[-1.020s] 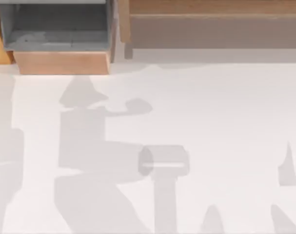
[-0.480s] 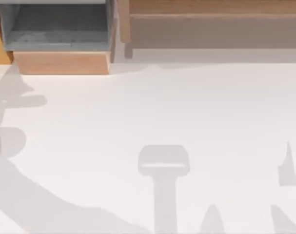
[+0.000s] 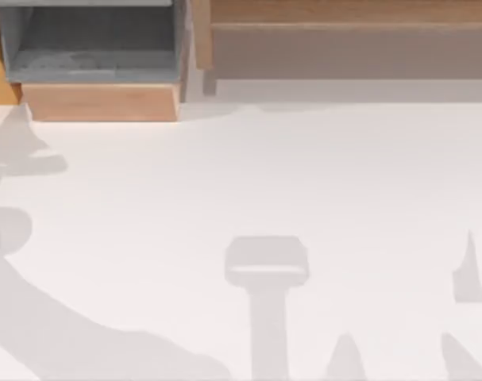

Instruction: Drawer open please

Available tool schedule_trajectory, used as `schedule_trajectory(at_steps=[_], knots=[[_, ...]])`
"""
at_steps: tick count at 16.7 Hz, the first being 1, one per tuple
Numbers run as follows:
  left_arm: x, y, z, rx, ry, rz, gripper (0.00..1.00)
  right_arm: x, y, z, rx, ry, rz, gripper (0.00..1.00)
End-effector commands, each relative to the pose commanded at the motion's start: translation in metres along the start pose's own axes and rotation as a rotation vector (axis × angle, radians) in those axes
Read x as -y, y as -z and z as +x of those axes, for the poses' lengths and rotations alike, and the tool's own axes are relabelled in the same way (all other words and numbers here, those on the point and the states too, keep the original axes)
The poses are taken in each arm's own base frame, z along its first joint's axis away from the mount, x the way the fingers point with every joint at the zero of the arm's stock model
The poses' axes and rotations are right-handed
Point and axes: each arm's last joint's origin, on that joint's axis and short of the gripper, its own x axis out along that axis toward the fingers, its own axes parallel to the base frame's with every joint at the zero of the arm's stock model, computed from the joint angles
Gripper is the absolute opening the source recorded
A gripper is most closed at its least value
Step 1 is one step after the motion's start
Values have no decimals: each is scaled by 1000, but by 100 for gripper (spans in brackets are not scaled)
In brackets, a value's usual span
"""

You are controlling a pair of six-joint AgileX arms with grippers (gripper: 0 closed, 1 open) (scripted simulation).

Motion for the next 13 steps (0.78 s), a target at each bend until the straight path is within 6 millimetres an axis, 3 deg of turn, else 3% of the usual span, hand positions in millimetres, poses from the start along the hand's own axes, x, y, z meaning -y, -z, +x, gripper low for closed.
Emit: schedule_trajectory(at_steps=[6,10,13], knots=[[0,2,22,-2,-3,3,100,0,0,0,0,0,0,100],[0,2,24,-2,-3,3,100,0,0,0,0,0,0,100],[0,2,24,-2,-3,3,77,0,0,0,0,0,0,100]])
